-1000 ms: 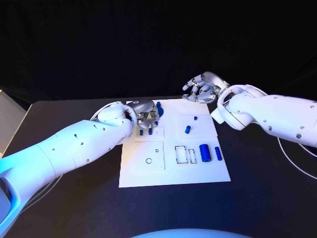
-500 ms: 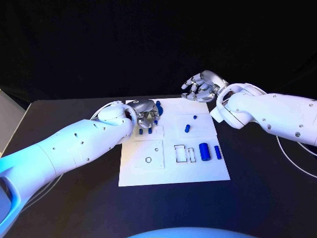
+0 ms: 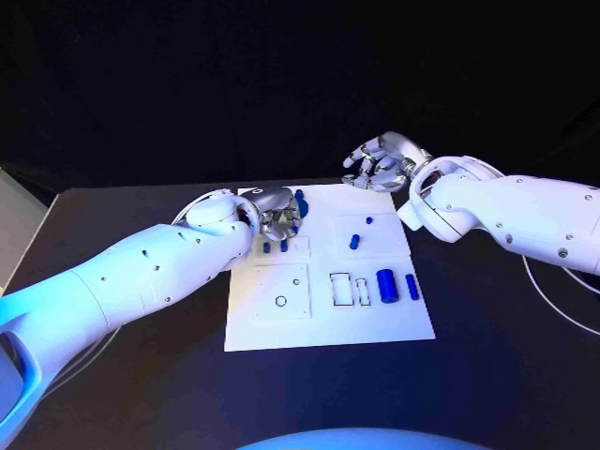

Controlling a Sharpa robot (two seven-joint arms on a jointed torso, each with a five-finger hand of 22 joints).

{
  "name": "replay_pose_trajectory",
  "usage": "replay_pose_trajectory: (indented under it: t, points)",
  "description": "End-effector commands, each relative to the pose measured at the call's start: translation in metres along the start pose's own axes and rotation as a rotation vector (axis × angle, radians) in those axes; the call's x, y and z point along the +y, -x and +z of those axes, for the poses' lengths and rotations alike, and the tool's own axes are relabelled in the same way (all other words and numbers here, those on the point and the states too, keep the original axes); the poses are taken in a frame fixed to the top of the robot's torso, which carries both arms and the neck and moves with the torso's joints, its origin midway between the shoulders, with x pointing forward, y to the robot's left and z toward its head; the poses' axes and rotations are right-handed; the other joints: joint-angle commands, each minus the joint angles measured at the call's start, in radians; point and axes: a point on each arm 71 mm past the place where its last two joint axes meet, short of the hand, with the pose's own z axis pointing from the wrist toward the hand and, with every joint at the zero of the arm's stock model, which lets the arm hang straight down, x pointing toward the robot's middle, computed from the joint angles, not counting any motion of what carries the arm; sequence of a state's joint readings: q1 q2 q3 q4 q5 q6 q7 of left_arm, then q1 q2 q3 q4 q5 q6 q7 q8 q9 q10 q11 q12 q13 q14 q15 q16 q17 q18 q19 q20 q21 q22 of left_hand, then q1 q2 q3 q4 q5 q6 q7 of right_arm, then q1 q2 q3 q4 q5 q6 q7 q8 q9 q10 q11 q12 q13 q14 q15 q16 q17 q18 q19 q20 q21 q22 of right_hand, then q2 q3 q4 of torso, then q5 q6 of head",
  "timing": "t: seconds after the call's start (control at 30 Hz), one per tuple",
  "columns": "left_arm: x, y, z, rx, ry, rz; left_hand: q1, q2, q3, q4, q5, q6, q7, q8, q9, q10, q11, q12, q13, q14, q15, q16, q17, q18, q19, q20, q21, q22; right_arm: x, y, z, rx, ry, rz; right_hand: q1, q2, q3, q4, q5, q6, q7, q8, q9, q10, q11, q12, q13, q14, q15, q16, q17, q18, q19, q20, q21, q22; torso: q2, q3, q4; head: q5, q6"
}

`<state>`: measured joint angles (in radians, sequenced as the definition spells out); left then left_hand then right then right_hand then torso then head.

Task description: Assemble the parts on the task board

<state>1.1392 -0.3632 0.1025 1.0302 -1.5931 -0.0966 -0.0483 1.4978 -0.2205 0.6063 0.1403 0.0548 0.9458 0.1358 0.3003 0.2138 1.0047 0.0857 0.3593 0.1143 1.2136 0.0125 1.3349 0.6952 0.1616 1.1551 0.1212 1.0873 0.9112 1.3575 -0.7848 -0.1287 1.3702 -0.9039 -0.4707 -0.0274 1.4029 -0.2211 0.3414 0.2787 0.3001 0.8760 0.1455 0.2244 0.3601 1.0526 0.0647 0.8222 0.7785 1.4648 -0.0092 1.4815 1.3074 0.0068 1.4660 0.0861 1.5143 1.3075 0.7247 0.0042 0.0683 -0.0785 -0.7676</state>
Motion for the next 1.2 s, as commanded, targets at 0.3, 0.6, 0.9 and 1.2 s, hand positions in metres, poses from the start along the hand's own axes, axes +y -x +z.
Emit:
replay_pose_trajectory:
  t: [0.3,0.6,0.9,1.2]
  points:
    - [-0.0007,-0.0054,0.0006,0.029,-0.004,-0.001,-0.012,0.013,0.033,-0.034,-0.003,0.018,0.009,0.007,0.01,0.038,0.002,0.014,0.005,0.038,0.004,0.025,0.044,-0.024,0.033,0.001,0.047,0.054,0.002,-0.0006,0.0002,0.002,0.013,-0.006,-0.003,-0.008,0.007,0.001,0.005,0.002,0.006,0.004,0.001,0.004,-0.003,-0.005,-0.002,0.067,-0.008,-0.003,0.101,0.01,0.085,-0.004,-0.006,0.21,0.0,0.0008,0.0009,-0.003,-0.007]
    - [-0.0008,-0.0046,0.0008,0.007,-0.011,-0.004,-0.025,0.013,0.045,-0.045,-0.003,0.029,0.01,0.01,0.016,0.055,-0.001,0.006,0.005,0.052,0.002,0.031,0.056,-0.028,0.045,0.001,0.066,0.075,0.0022,-0.0007,0.0003,0.002,0.014,-0.006,-0.003,-0.008,0.007,0.001,0.005,0.002,0.006,0.004,0.001,0.004,-0.003,-0.005,-0.002,0.067,-0.008,-0.003,0.101,0.01,0.085,-0.004,-0.006,0.21,-0.001,0.0005,0.0,0.0,-0.007]
    - [-0.0017,-0.0007,-0.0014,-0.055,-0.036,-0.047,-0.047,0.012,0.072,-0.072,-0.002,0.05,0.009,0.013,0.03,0.093,-0.004,-0.026,0.007,0.09,-0.004,0.043,0.096,-0.037,0.075,-0.005,0.104,0.12,0.0022,-0.0007,0.0003,0.002,0.014,-0.006,-0.004,-0.009,0.008,0.001,0.005,0.003,0.006,0.005,0.001,0.005,-0.003,-0.005,-0.003,0.067,-0.008,-0.004,0.1,0.01,0.085,-0.005,-0.006,0.211,-0.002,-0.0013,0.0006,-0.001,-0.006]
    - [0.0006,0.0036,-0.0089,-0.102,-0.048,-0.111,-0.065,0.007,0.087,-0.081,-0.002,0.048,0.011,0.005,0.035,0.101,-0.001,-0.061,0.002,0.097,-0.002,0.04,0.096,-0.039,0.082,-0.004,0.114,0.131,0.0018,-0.0005,0.0007,0.002,0.014,-0.007,-0.004,-0.009,0.008,0.001,0.005,0.003,0.006,0.005,0.001,0.005,-0.003,-0.005,-0.003,0.067,-0.008,-0.004,0.1,0.01,0.085,-0.005,-0.006,0.211,-0.003,-0.0027,0.0014,0.001,-0.001]
